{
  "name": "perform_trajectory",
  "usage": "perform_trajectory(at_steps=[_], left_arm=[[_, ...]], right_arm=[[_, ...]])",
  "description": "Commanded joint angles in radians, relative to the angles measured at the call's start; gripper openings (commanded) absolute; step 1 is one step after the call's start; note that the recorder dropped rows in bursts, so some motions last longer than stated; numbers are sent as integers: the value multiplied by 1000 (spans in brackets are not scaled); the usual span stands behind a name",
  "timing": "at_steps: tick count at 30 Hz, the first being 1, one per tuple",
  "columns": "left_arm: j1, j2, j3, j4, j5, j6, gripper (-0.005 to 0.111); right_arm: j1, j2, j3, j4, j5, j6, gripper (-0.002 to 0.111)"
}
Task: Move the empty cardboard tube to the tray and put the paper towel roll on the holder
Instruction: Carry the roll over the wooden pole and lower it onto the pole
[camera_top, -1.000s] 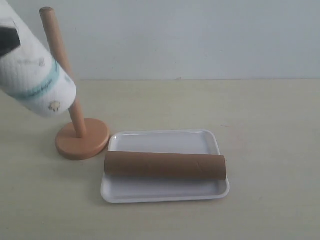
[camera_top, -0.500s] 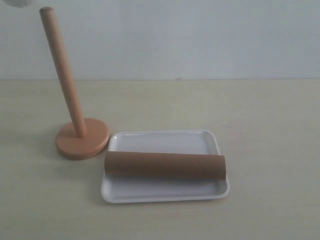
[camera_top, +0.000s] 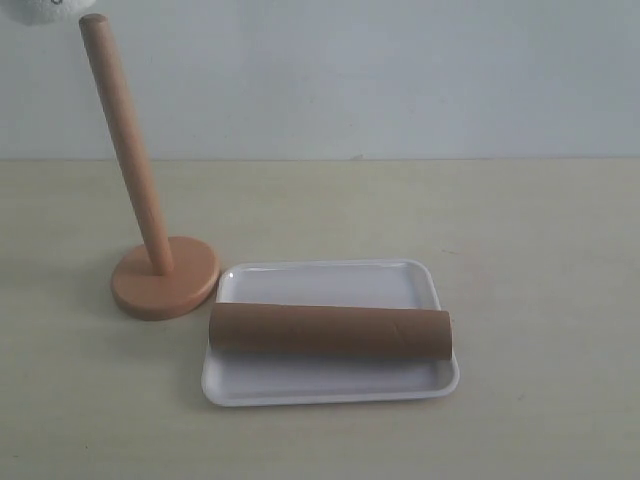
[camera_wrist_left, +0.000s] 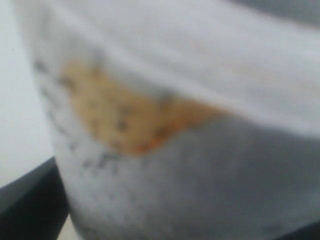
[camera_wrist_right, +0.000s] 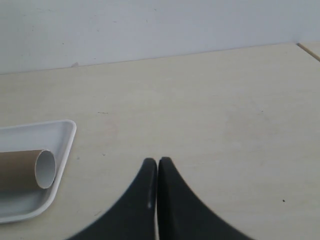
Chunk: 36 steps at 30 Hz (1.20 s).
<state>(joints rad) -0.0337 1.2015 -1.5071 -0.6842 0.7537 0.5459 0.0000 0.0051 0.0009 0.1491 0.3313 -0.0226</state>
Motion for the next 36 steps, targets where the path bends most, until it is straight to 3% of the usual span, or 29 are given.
perform_trajectory(at_steps=[1,18,36], left_arm=[[2,40,-40,10,-32,-21,4],[2,140,-69,8,-94,-2,4],[2,224,-69,2,-28,1,4]], right_arm=[[0,-5,-1,-2,-9,-2,0],[0,-5,-1,-2,-9,-2,0],[0,-5,-1,-2,-9,-2,0]])
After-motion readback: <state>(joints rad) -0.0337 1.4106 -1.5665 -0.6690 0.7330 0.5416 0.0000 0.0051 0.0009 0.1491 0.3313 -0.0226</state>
